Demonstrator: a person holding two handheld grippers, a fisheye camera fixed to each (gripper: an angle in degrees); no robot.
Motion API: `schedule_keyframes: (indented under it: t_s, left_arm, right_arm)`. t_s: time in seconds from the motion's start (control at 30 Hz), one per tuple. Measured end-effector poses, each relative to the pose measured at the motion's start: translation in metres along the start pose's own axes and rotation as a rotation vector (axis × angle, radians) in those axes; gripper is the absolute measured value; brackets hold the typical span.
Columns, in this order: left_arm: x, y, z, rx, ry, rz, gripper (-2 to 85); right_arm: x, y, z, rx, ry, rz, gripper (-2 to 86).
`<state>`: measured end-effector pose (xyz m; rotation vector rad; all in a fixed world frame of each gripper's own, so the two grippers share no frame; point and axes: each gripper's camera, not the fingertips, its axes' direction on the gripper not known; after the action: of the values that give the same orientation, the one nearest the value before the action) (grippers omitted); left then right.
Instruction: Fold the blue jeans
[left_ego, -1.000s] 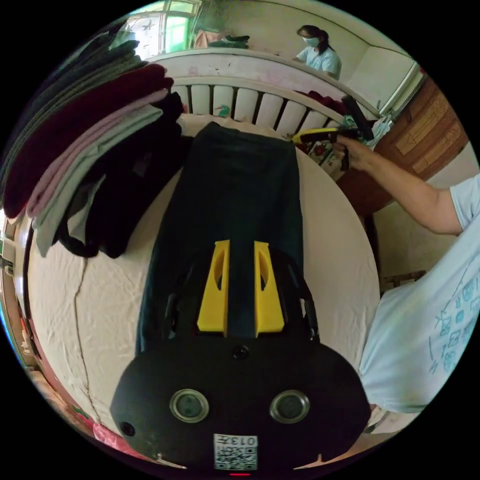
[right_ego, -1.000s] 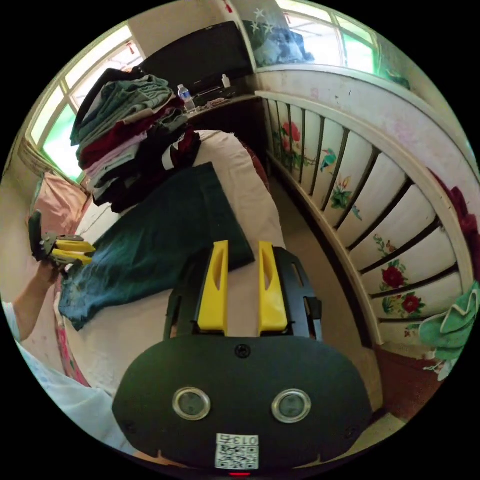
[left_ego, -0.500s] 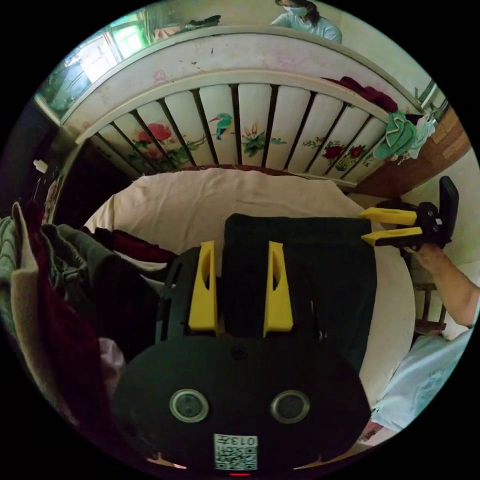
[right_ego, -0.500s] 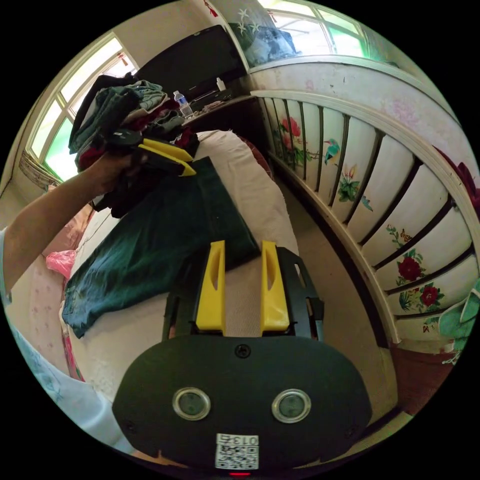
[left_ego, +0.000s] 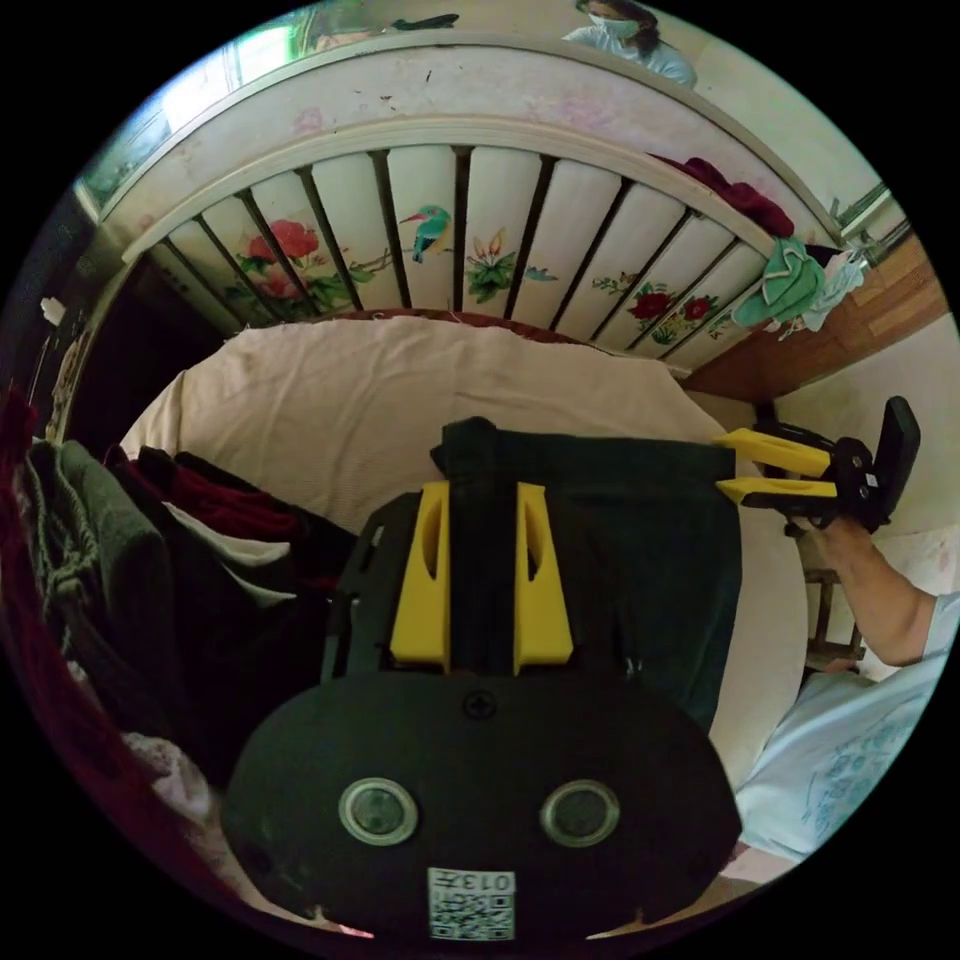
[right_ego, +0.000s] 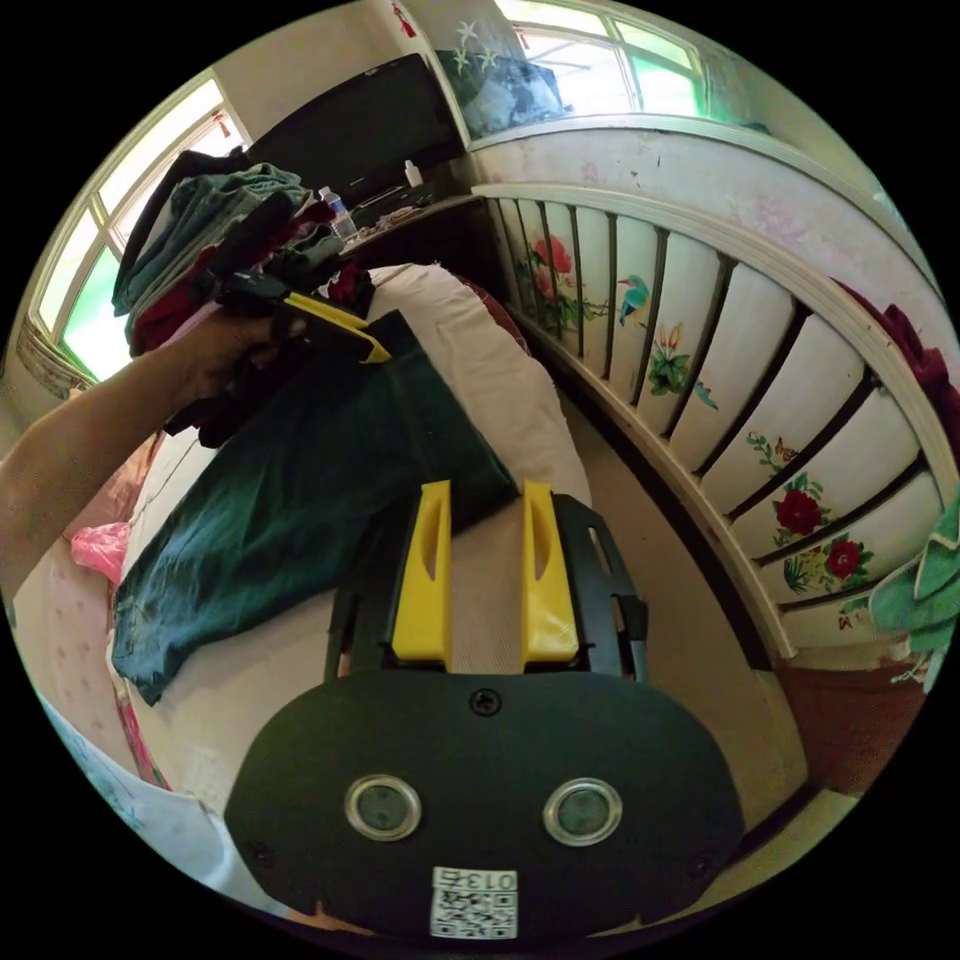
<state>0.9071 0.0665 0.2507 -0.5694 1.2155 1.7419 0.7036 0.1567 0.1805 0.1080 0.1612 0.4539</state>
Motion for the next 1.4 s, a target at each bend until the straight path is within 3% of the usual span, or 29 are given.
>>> schedule_keyframes:
  t_s: [0.2, 0.4, 0.57, 0.77, 1.0, 1.17, 1.27, 1.4]
  left_arm:
    - [0.03, 0.021, -0.017, 0.043, -0.164, 0.109, 3.9]
    - [0.02, 0.068, -0.068, 0.241, -0.034, 0.108, 2.2]
    - [0.011, 0.173, -0.139, 0.53, 0.043, 0.068, 1.9]
    - [-0.001, 0.334, -0.182, 0.671, -0.004, -0.099, 2.3]
    - [-0.008, 0.472, -0.165, 0.565, -0.077, -0.255, 3.8]
    - [-0.035, 0.527, -0.122, 0.292, -0.029, -0.411, 4.7]
    - [-0.038, 0.561, -0.135, 0.336, -0.032, -0.514, 3.6]
    - [-0.036, 0.599, -0.154, 0.379, 0.026, -0.622, 7.6]
  right_arm:
    - [-0.041, 0.014, -0.009, 0.018, 0.087, -0.067, 4.1]
    - [-0.096, 0.038, -0.05, 0.159, 0.069, -0.197, 2.9]
    - [-0.173, 0.068, -0.101, 0.275, -0.056, -0.397, 2.7]
    - [-0.308, 0.114, -0.137, 0.321, -0.191, -0.728, 2.7]
    - [-0.503, 0.205, -0.08, 0.196, -0.207, -1.146, 2.7]
    - [-0.599, 0.276, -0.01, 0.063, -0.064, -1.36, 2.6]
    - [-0.639, 0.299, 0.006, 0.06, 0.054, -1.405, 2.6]
    - [-0.672, 0.294, -0.004, 0.109, 0.043, -1.372, 2.4]
